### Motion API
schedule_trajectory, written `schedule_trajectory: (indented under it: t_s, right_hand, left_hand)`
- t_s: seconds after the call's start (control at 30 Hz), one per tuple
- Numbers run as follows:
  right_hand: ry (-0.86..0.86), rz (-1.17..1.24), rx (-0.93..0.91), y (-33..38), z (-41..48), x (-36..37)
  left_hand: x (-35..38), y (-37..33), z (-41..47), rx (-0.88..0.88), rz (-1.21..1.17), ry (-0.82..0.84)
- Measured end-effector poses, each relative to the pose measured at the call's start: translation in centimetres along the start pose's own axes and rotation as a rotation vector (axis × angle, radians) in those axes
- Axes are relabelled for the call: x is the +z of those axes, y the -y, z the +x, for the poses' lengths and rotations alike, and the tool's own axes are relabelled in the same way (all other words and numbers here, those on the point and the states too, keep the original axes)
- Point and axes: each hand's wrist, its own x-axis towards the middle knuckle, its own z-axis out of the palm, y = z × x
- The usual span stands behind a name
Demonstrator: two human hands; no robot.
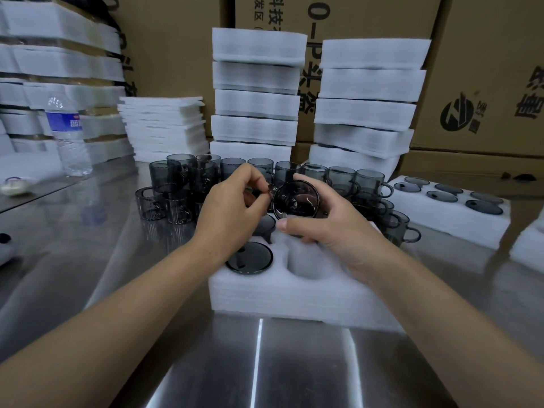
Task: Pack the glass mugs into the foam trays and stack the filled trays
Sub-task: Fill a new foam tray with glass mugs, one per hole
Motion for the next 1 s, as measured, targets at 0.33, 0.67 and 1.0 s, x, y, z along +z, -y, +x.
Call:
schedule_trajectory:
  t_s: [0.33, 0.67, 1.0]
  right_hand:
    - [0.067, 0.068, -0.05, 0.5, -0.3, 0.3]
    - [0.287, -0.225, 0.019, 2.2, -0.6, -4.1]
    - [0.368, -0.353, -0.02, 1.8, -1.2, -3.2]
  left_hand:
    - [0.0, 0.1, 0.1, 0.034, -0.039, 0.056]
    - [-0.2, -0.5, -0.1, 0.104, -0.084, 0.228]
    - [-0.1, -0.1, 0.1, 0.097, -0.035, 0.331]
